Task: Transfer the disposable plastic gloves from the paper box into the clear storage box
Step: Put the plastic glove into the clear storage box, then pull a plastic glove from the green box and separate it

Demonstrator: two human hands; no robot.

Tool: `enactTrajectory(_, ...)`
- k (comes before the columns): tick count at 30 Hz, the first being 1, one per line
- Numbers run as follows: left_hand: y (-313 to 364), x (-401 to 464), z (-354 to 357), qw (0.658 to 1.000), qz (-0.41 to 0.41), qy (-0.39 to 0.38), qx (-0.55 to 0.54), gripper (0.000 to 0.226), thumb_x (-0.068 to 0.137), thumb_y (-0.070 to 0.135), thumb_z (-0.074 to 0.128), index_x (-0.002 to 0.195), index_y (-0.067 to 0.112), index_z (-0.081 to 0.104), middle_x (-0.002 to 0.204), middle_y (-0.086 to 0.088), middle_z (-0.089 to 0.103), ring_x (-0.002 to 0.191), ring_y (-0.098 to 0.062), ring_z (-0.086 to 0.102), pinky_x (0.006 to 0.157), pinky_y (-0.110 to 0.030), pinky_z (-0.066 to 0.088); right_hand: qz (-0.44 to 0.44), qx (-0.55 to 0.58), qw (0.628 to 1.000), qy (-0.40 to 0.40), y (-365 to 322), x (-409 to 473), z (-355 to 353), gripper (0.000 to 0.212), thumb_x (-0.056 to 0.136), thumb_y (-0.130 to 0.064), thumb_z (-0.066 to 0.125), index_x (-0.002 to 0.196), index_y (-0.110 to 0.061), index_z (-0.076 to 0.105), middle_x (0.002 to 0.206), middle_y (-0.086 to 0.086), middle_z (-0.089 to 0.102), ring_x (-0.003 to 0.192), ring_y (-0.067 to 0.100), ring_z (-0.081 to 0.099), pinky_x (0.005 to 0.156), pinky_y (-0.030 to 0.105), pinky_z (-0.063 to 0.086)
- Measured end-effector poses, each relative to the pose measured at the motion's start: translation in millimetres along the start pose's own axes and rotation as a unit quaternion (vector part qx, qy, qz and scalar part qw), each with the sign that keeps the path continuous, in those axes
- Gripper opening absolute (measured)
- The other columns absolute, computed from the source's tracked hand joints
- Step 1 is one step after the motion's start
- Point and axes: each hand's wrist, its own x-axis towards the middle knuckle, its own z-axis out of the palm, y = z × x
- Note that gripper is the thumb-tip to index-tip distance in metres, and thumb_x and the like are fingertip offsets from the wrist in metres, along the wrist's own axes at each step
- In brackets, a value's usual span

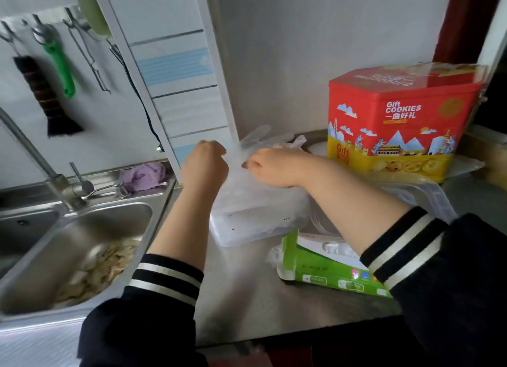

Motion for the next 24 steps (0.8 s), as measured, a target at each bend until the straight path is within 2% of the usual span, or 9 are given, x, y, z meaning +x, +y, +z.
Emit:
enactTrajectory(3, -12.4, -0.2, 9.2, 0.991, 0.022, -0.103, 0.081, 0.036, 0.089, 0.01, 0.051, 0.12, 0.021, 0.064, 0.127, -0.004, 0.056, 0.111, -0.029, 0.057, 0.085, -0.034, 0.042, 0.071, 0.051, 0.991, -0.104, 4.7, 16.4, 8.0, 0.062, 0.084, -0.056, 0.029, 0.132, -0.023, 0.051, 0.136, 0.003, 0.05, 0.113, 0.026, 0.048, 0.1, 0.036, 0.037)
enactTrajectory(6, -16.3, 1.2, 12.3, 0.955, 0.084, -0.209, 0.192, 0.03, 0.088, 0.022, 0.064, 0.117, 0.018, 0.064, 0.122, -0.003, 0.06, 0.106, -0.025, 0.055, 0.08, -0.031, 0.04, 0.132, 0.122, 0.972, -0.151, 5.9, 19.9, 10.5, 0.055, 0.094, -0.05, 0.038, 0.141, -0.023, 0.042, 0.138, 0.004, 0.045, 0.116, 0.025, 0.046, 0.094, 0.034, 0.037)
enactTrajectory(9, -12.4, 3.2, 14.7, 0.932, 0.116, -0.246, 0.242, 0.036, 0.091, 0.015, 0.058, 0.126, 0.022, 0.06, 0.128, -0.005, 0.054, 0.121, -0.026, 0.045, 0.091, -0.035, 0.04, 0.124, 0.096, 0.973, -0.167, 3.4, 20.1, 11.8, 0.051, 0.098, -0.046, 0.034, 0.143, -0.023, 0.04, 0.146, 0.007, 0.04, 0.116, 0.026, 0.045, 0.096, 0.034, 0.038)
enactTrajectory(12, -10.6, 7.5, 13.4, 0.925, 0.134, -0.249, 0.255, 0.037, 0.091, 0.02, 0.062, 0.127, 0.03, 0.059, 0.127, -0.004, 0.052, 0.123, -0.025, 0.043, 0.094, -0.036, 0.041, 0.097, 0.074, 0.98, -0.154, 2.6, 23.8, 16.1, 0.051, 0.1, -0.05, 0.028, 0.14, -0.023, 0.046, 0.146, 0.007, 0.043, 0.123, 0.027, 0.046, 0.103, 0.036, 0.037)
enactTrajectory(15, -11.4, 9.1, 7.0, 0.933, 0.141, -0.216, 0.252, 0.035, 0.087, 0.032, 0.069, 0.121, 0.032, 0.062, 0.123, 0.002, 0.06, 0.118, -0.023, 0.052, 0.09, -0.033, 0.042, 0.076, 0.087, 0.991, -0.072, 7.3, 24.9, 18.8, 0.051, 0.1, -0.051, 0.027, 0.119, -0.018, 0.062, 0.125, 0.008, 0.06, 0.105, 0.025, 0.058, 0.099, 0.039, 0.043)
enactTrajectory(18, -8.5, 7.5, -1.5, 0.952, 0.135, -0.161, 0.224, 0.028, 0.089, 0.033, 0.066, 0.117, 0.036, 0.064, 0.119, 0.004, 0.064, 0.116, -0.021, 0.055, 0.093, -0.033, 0.04, 0.036, 0.053, 0.995, 0.078, 12.5, 11.5, 13.6, 0.04, 0.103, -0.036, 0.031, 0.105, -0.014, 0.064, 0.107, 0.008, 0.064, 0.091, 0.026, 0.061, 0.088, 0.038, 0.05)
enactTrajectory(20, -5.0, 4.3, -7.9, 0.958, 0.132, -0.126, 0.223, 0.027, 0.092, 0.032, 0.062, 0.119, 0.035, 0.063, 0.119, 0.003, 0.065, 0.117, -0.022, 0.055, 0.095, -0.033, 0.037, 0.015, 0.126, 0.973, 0.192, 16.5, -6.8, 11.3, 0.035, 0.101, -0.035, 0.036, 0.101, -0.015, 0.064, 0.098, 0.003, 0.068, 0.086, 0.025, 0.062, 0.081, 0.039, 0.052)
enactTrajectory(22, 0.1, -2.2, -15.3, 0.965, 0.142, -0.063, 0.214, 0.026, 0.095, 0.023, 0.056, 0.12, 0.029, 0.064, 0.116, -0.002, 0.067, 0.113, -0.028, 0.057, 0.092, -0.035, 0.036, -0.006, 0.225, 0.933, 0.281, 19.7, -29.5, 13.3, 0.031, 0.099, -0.038, 0.041, 0.096, -0.019, 0.065, 0.085, -0.003, 0.069, 0.076, 0.018, 0.062, 0.072, 0.039, 0.052)
enactTrajectory(24, 7.0, -14.4, -20.3, 0.969, 0.187, 0.08, 0.138, 0.027, 0.093, 0.013, 0.051, 0.111, 0.02, 0.068, 0.098, -0.01, 0.071, 0.095, -0.035, 0.062, 0.079, -0.038, 0.038, -0.022, 0.284, 0.903, 0.323, 22.7, -54.8, 19.4, 0.028, 0.097, -0.038, 0.046, 0.09, -0.02, 0.066, 0.072, -0.007, 0.067, 0.067, 0.011, 0.062, 0.069, 0.039, 0.053)
